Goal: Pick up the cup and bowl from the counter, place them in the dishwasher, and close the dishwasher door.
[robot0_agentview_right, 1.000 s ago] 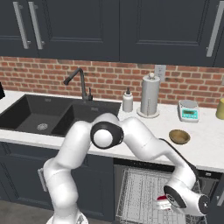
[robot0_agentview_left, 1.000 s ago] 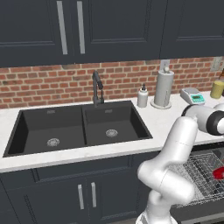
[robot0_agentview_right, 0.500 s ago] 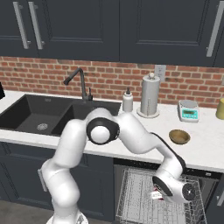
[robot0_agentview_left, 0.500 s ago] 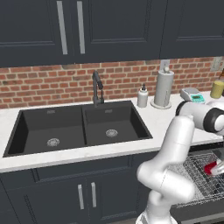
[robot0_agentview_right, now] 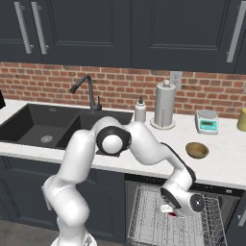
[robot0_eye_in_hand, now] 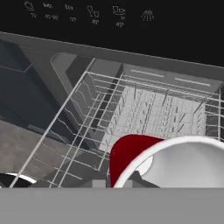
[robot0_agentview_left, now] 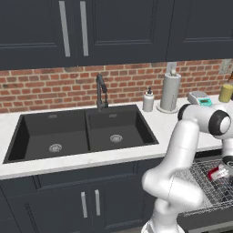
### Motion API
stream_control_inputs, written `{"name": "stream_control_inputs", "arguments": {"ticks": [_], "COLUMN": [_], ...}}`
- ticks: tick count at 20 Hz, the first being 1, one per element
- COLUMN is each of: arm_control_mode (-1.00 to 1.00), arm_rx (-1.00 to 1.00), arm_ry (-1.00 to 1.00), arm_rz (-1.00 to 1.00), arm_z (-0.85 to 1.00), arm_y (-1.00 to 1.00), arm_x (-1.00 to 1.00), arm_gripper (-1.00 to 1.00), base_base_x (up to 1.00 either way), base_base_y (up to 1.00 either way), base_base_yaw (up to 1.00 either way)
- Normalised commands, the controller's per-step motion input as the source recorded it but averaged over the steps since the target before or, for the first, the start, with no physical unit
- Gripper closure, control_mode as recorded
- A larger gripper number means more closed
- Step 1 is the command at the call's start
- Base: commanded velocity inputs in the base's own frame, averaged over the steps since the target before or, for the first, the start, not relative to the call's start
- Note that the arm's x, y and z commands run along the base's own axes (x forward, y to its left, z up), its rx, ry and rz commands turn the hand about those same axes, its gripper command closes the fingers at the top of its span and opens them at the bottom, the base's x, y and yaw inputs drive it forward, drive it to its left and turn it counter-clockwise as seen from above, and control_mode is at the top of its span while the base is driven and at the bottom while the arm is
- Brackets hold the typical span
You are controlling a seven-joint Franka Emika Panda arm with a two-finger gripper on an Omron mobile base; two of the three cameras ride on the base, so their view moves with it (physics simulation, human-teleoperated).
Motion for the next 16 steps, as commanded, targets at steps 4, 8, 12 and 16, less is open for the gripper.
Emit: {"name": "stream_control_inputs", "arguments": {"ticks": [4,8,12,16], "arm_control_mode": [-1.00,-1.00,-1.00,-1.00], "arm_rx": [-0.01,0.00,0.00,0.00], "arm_ry": [0.10,0.03,0.00,0.00], "arm_rz": [-0.08,-0.08,-0.06,-0.03], "arm_z": [-0.42,-0.44,-0.43,-0.49], "arm_y": [0.00,0.00,0.00,0.01], "arm_x": [0.00,-0.02,-0.05,0.00], "arm_gripper": [1.00,1.00,1.00,1.00], "base_base_x": [0.00,0.00,0.00,0.00], "base_base_y": [0.00,0.00,0.00,0.00], "base_base_yaw": [0.00,0.00,0.00,0.00]}}
